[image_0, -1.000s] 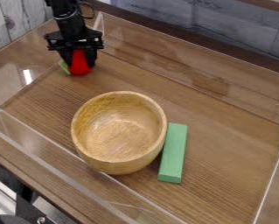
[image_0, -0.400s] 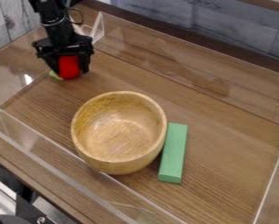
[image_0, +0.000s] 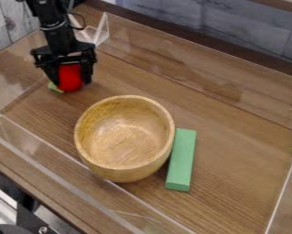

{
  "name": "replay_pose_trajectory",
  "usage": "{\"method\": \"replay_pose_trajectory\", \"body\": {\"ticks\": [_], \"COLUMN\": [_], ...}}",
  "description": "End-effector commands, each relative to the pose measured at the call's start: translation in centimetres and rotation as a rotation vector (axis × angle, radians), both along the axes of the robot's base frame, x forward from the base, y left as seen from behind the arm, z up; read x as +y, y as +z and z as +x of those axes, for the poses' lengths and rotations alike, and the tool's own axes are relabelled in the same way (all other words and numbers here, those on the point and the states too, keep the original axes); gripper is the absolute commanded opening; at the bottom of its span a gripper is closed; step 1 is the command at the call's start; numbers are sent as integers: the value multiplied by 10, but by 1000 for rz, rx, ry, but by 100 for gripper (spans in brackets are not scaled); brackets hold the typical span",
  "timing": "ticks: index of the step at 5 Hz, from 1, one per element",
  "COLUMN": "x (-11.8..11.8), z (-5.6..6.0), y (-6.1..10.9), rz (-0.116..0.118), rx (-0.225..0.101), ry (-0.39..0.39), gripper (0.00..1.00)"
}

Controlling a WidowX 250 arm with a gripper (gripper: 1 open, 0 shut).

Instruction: Move the red fruit to the left

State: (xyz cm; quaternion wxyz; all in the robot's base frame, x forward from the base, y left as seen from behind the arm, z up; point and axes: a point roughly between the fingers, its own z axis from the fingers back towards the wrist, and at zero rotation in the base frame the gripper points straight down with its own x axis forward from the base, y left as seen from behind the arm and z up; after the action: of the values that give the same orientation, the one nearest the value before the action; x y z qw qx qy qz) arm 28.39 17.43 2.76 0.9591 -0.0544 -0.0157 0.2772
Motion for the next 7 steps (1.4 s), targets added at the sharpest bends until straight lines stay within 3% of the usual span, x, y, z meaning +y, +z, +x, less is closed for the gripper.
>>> {"method": "replay_pose_trajectory", "body": {"ticks": [1, 2, 4, 6, 7], "x": [-9, -15, -35, -46, -53], "z": [10, 15, 3, 13, 13], "y": [24, 36, 61, 81, 75], "rz": [9, 7, 3, -1, 3], "rx": [-30, -34, -56, -66, -64], "ry": [-1, 3, -22, -104, -65], "gripper": [100, 100, 100, 100, 0]}}
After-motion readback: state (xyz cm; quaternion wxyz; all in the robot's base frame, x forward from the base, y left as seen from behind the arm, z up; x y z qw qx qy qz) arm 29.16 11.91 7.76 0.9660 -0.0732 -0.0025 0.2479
